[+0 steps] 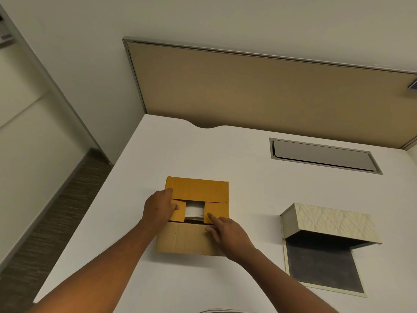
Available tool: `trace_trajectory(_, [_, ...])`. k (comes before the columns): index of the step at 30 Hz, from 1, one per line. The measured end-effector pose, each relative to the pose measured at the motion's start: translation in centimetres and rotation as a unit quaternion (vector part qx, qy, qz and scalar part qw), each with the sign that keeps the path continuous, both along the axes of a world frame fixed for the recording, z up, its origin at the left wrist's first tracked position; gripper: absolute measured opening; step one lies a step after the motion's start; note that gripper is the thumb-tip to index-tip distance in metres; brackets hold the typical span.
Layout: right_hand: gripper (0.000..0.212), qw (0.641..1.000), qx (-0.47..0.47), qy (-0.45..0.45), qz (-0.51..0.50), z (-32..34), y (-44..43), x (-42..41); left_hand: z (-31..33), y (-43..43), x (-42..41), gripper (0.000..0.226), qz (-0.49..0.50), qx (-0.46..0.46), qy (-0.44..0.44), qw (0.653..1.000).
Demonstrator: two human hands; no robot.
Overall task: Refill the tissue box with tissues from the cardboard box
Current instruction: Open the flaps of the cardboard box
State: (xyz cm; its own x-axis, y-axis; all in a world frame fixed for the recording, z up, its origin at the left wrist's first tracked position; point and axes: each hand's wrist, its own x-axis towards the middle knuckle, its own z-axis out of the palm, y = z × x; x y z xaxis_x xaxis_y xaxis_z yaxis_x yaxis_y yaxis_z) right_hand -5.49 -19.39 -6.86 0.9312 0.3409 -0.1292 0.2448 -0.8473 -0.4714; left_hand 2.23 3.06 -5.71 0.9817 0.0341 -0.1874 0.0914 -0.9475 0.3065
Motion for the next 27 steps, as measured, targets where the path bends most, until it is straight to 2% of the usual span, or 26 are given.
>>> trace_trajectory(5, [0.049, 0.998, -0.052, 0.009, 0.021, -0.3, 0.6, 0.9, -0.8, 0.2, 0.2, 0.030, -0.011, -0.033, -0.040, 0.999])
trace_trajectory(8, [0.049, 0.996, -0.082, 0.004, 0.046, -0.2, 0.7, 1.1, -0.9, 0.3, 0.6, 0.048, -0.030, -0.043, -0.050, 0.997])
trace_trajectory(10, [0.049, 0.994, -0.095, 0.004, 0.057, -0.2, 0.7, 1.1, -0.8, 0.4, 1.0, 0.053, -0.044, -0.021, -0.045, 0.998])
trace_trajectory(16, [0.049, 0.992, -0.100, 0.003, 0.071, -0.2, 0.7, 1.3, 0.2, 1.2, 2.8, 0.032, -0.069, -0.052, -0.063, 0.994])
trace_trajectory(23, [0.046, 0.995, -0.078, 0.009, 0.064, -0.2, 0.7, 1.1, 2.3, 0.9, 6.5, 0.058, 0.012, -0.084, -0.125, 0.989])
trace_trajectory(27, [0.047, 0.995, -0.071, 0.006, 0.063, -0.1, 0.6, 1.0, 2.5, -0.1, 8.1, 0.058, 0.067, -0.108, -0.114, 0.985])
